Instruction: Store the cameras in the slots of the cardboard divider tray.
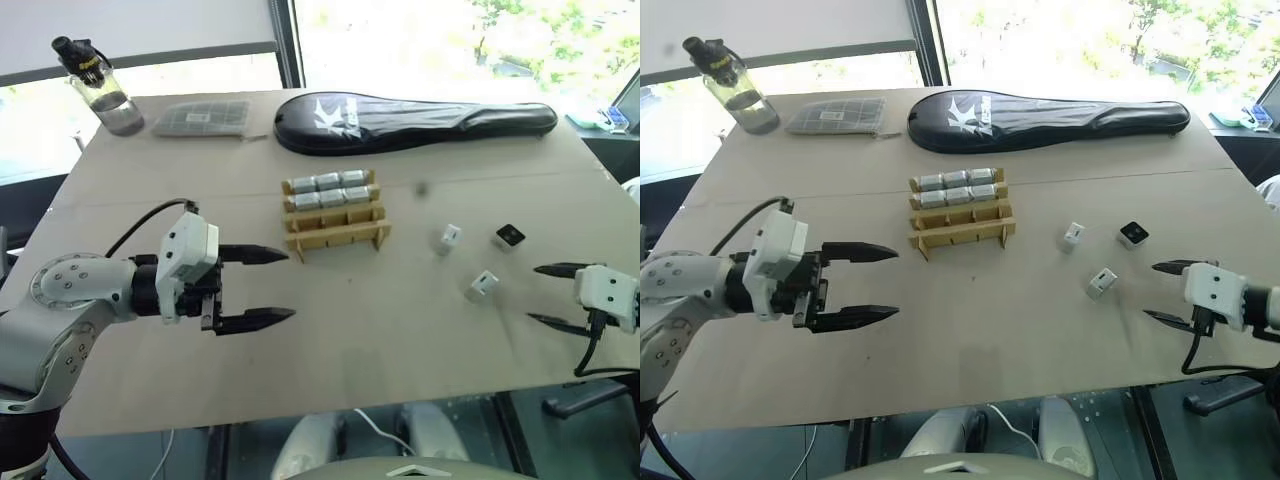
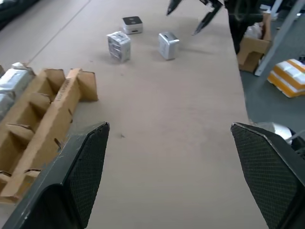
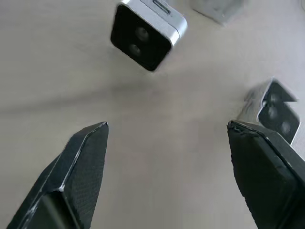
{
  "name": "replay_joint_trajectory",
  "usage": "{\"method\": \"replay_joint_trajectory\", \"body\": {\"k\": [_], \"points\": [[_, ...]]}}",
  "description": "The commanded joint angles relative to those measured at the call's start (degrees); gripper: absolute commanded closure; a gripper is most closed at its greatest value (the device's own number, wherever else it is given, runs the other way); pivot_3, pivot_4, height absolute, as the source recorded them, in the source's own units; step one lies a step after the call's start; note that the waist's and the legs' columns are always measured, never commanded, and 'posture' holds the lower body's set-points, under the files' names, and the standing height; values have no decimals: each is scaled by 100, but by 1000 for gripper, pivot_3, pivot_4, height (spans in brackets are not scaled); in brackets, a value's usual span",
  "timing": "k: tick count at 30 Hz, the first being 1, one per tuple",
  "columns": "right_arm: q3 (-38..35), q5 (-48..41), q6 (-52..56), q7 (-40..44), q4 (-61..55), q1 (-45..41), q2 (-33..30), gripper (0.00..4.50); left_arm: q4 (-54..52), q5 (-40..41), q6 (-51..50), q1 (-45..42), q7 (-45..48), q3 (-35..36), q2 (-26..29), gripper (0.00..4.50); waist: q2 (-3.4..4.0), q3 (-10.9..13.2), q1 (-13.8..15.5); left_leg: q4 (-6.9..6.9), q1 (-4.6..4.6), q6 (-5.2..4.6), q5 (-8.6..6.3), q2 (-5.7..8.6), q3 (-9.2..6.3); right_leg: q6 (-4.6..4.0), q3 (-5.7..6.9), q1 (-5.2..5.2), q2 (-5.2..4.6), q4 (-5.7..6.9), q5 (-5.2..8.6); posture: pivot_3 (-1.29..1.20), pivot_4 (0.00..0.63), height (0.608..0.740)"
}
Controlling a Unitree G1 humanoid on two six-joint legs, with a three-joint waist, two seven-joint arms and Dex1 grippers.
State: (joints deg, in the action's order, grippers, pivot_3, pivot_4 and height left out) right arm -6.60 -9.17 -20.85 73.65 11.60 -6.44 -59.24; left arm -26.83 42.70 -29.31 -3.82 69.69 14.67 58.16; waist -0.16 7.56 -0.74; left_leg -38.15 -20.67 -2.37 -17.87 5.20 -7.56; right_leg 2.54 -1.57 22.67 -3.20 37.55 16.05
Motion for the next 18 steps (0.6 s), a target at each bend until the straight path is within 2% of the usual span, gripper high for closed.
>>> {"method": "replay_joint_trajectory", "body": {"k": [1, 9, 18], "points": [[420, 115, -337, 554, 247, -538, -138, 550, -3, 12, 205, -65, 313, 61, 69, 248, -5, 7, 16, 0, -2, 0, 0, 0, -1, 0, 2, 0, 0, -2, 0, 0, 150, 740], [1481, 327, -1034, 1631, 1158, -2317, 57, 550, 216, -180, 525, -54, 894, -2, 119, 248, -3, 28, 12, -5, -7, 0, 0, 1, -7, 0, 10, 2, -3, -4, 0, 0, 150, 740], [2415, 366, -1311, 1885, 778, -2928, 21, 550, 114, -256, 593, 55, 727, 18, -38, 248, 5, 36, 11, -5, -14, 0, 0, 1, -9, 0, 12, 6, -3, -5, 0, 0, 150, 740]]}}
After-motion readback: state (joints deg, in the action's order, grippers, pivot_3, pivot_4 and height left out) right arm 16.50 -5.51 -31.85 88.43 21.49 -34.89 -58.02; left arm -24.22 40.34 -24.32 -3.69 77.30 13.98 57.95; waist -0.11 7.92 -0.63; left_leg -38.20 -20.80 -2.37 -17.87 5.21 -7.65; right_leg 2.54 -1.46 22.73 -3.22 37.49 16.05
